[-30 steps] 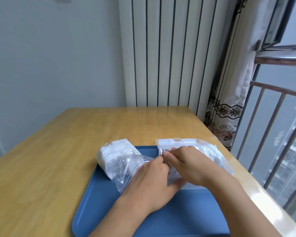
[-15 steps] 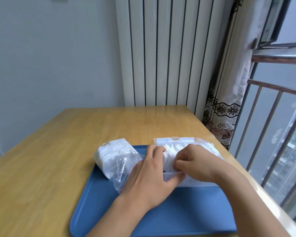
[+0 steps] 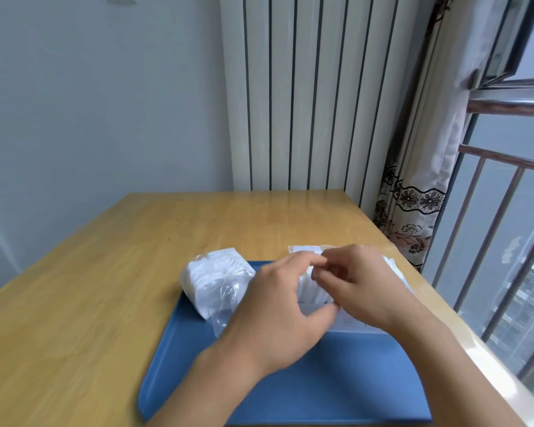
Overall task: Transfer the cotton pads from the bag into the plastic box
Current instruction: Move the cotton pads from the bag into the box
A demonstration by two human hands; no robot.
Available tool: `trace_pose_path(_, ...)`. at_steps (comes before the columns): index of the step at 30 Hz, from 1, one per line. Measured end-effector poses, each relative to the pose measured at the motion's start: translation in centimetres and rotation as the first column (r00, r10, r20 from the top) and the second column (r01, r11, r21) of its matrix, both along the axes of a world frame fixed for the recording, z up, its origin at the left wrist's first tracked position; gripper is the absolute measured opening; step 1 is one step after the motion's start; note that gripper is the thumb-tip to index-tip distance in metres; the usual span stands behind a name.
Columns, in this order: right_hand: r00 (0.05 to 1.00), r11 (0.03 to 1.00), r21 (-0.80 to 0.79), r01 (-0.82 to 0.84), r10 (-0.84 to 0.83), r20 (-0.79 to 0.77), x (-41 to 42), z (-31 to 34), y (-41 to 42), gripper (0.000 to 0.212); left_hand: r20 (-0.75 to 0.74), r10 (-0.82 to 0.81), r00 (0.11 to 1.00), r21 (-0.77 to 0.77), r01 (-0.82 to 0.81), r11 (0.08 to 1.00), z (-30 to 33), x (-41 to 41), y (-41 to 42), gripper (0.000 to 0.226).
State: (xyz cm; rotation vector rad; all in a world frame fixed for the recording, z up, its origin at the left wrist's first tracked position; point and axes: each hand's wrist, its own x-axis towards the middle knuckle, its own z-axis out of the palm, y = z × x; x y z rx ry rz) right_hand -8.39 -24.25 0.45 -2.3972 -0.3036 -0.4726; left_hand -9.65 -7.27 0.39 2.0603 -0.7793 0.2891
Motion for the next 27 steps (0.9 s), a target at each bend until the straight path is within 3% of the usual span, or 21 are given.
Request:
trace_pose_path(3, 0.988, 0.971, 0.209, -0.117, 0.093, 0.122, -1.2, 0.9, 1.9, 0.021, -0.041, 0.07, 0.997, -0.359, -0.08, 0.93, 2.4, 1.4, 2.4, 0.004)
trace_pose_path(5, 0.977, 0.965, 0.156, -0.21, 0.201, 0.075, -1.7, 0.5, 3.4, 0.02, -0.046, 0.25, 0.967, -0.47, -0.242, 0.849, 3.4, 3.5, 4.7, 0.006)
trace_pose_path(6, 0.968, 0.967, 0.067, -0.247, 0.243, 0.059, -1.8, -0.1, 4.0, 0.021, -0.059, 0.361, 0.931, -0.388, -0.355, 0.851, 3.5, 5.0, 5.9, 0.013)
trace_pose_path(8, 0.955, 0.944, -0.206, -0.259, 0.281, 0.09, -1.5, -1.8, 5.3, 0.023, -0.028, 0.589, 0.808, 0.036, -0.588, 0.808, 2.8, 7.7, 7.9, 0.038)
trace_pose_path(9, 0.956, 0.92, -0.338, -0.2, 0.259, 0.138, -1.2, -2.8, 5.9, 0.021, -0.023, 0.632, 0.775, 0.233, -0.611, 0.757, 1.9, 9.0, 8.5, 0.053)
trace_pose_path(11, 0.96, 0.879, -0.477, -0.003, 0.136, 0.244, -0.3, -4.3, 7.1, 0.012, -0.139, 0.605, 0.784, 0.367, -0.527, 0.767, -0.1, 10.8, 9.0, 0.065)
trace_pose_path(14, 0.935, 0.844, -0.482, 0.234, -0.06, 0.35, 1.0, -4.9, 7.7, 0.022, -0.275, 0.499, 0.822, 0.195, -0.461, 0.866, -3.4, 11.4, 9.1, 0.045)
trace_pose_path(18, 0.941, 0.851, -0.488, 0.197, -0.024, 0.337, 1.5, -4.6, 8.3, 0.023, -0.276, 0.477, 0.834, -0.033, -0.504, 0.863, -5.0, 10.4, 9.6, 0.023)
trace_pose_path(22, 0.951, 0.845, -0.514, 0.147, 0.022, 0.308, 1.1, -4.7, 8.8, 0.021, -0.259, 0.455, 0.852, -0.016, -0.475, 0.88, -4.9, 9.9, 9.4, 0.022)
trace_pose_path(27, 0.963, 0.811, -0.557, 0.177, -0.025, 0.269, 1.1, -4.9, 9.2, 0.035, -0.264, 0.474, 0.84, 0.003, -0.49, 0.871, -5.0, 9.7, 9.0, 0.026)
